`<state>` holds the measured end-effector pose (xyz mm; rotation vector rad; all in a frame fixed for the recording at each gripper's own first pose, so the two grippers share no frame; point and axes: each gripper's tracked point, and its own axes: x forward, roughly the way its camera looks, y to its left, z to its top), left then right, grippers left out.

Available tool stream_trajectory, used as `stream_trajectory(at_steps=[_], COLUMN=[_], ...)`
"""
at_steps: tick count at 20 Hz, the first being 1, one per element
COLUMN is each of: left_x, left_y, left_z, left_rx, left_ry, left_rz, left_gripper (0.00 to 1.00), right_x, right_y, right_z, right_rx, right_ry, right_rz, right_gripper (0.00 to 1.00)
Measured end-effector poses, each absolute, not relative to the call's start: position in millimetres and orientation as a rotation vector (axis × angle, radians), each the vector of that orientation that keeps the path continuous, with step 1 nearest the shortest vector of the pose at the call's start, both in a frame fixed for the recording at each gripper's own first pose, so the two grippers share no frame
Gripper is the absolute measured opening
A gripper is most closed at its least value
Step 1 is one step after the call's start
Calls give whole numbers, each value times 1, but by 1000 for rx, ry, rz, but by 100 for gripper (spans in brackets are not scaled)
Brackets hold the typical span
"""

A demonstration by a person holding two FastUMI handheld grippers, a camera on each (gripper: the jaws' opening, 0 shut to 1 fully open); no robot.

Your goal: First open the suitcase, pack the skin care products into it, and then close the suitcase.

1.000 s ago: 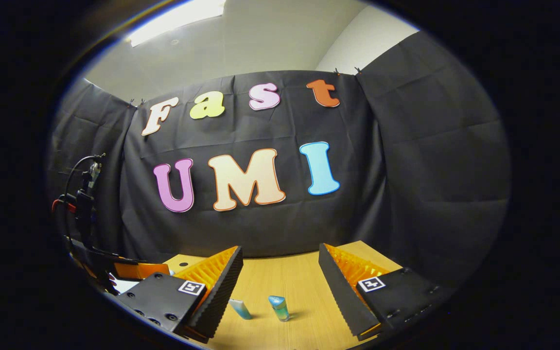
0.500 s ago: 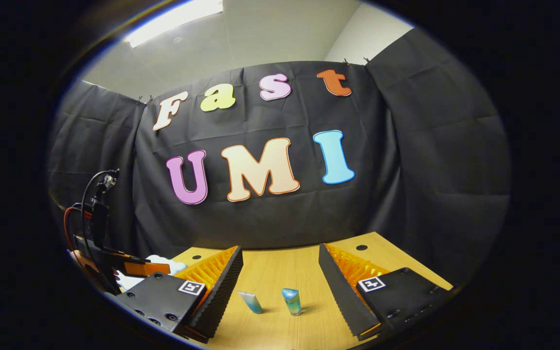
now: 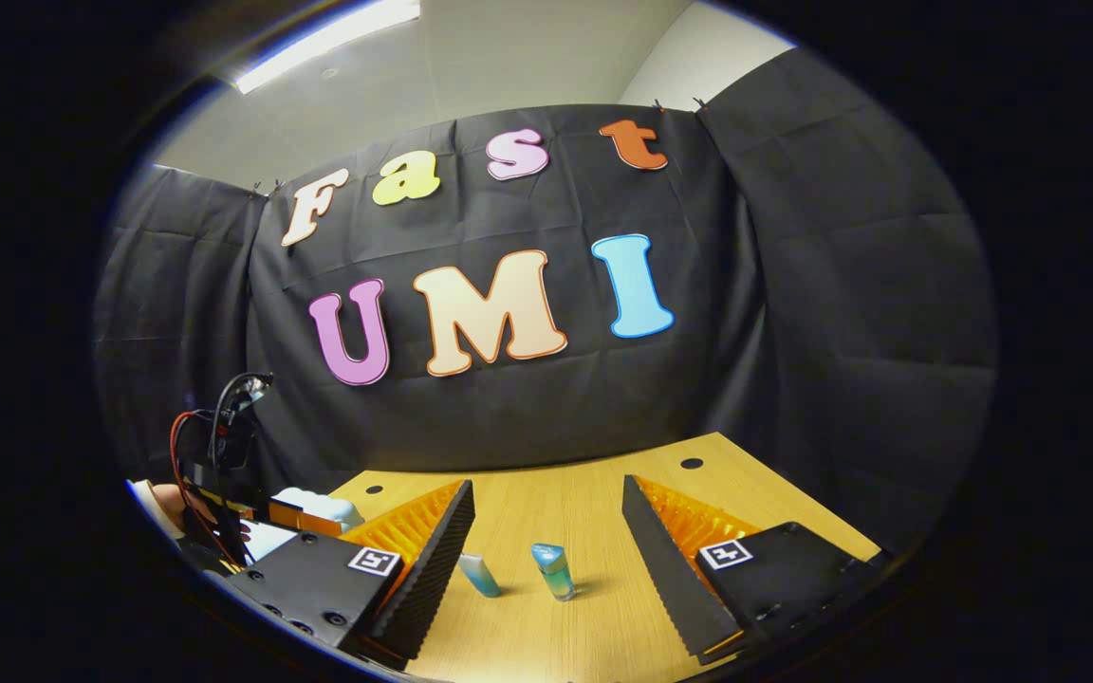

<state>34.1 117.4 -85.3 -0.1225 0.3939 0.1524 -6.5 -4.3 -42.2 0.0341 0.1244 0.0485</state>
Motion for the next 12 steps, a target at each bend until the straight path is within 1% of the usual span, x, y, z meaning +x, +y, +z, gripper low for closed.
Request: stream_trajectory(at_steps=[3, 6, 7, 12], left_x=[39, 47, 48, 60], left_y=[126, 126, 128, 126], left_z=[-113, -125, -127, -142], left_rx=[-152, -182, -184, -180], left_ry=[516, 582, 601, 711], left_rz=[191, 184, 186, 186], left_gripper=[95, 93, 90, 85], right_x=[-9, -11, -12, -12], right_y=[-13, -19, -20, -27], right_z=[-57, -68, -72, -85], right_rx=[45, 59, 63, 79], right_ry=[168, 198, 206, 244], right_rz=[35, 29, 27, 15], right_gripper=[98, 98, 98, 98])
